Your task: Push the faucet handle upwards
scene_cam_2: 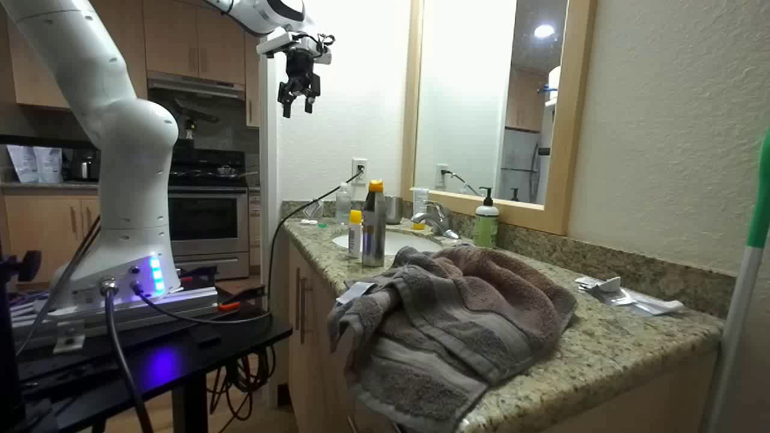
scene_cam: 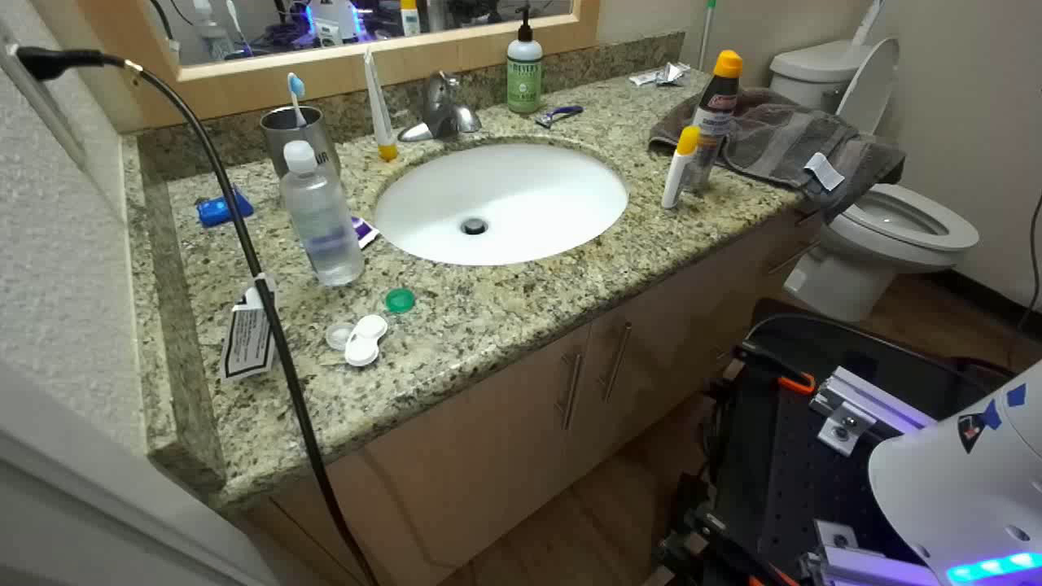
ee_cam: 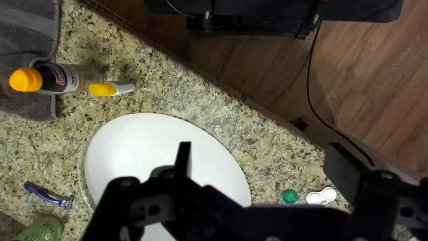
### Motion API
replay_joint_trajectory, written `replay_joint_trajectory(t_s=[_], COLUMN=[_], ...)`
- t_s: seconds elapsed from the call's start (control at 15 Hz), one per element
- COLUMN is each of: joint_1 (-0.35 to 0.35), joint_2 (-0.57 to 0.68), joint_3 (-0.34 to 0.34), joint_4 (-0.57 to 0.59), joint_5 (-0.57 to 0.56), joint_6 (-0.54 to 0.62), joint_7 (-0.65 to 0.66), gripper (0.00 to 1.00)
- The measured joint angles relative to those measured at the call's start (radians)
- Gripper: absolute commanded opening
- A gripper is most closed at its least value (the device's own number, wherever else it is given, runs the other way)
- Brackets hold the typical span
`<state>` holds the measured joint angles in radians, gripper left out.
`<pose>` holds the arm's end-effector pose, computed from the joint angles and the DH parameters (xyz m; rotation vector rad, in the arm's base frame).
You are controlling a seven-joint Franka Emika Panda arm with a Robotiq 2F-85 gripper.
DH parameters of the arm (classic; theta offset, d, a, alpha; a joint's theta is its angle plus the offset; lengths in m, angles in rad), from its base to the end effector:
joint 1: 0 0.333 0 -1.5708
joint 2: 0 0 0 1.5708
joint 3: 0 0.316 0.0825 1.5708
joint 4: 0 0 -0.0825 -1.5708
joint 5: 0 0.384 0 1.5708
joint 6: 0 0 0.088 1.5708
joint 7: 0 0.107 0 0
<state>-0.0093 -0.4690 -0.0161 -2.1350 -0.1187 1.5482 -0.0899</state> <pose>0.3953 -0.0241 0.5818 3.0294 0.1076 -0.1881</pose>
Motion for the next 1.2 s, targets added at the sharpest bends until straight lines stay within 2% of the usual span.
replay_joint_trajectory(t_s=[0.53,0.67,1.2], joint_1=[0.0,-0.006,-0.066], joint_2=[0.0,0.015,0.318], joint_3=[0.0,-0.007,-0.109], joint_4=[0.0,0.009,0.242], joint_5=[0.0,0.003,0.148], joint_6=[0.001,0.017,0.089], joint_7=[0.004,0.064,0.216], gripper=[1.0,1.0,1.0])
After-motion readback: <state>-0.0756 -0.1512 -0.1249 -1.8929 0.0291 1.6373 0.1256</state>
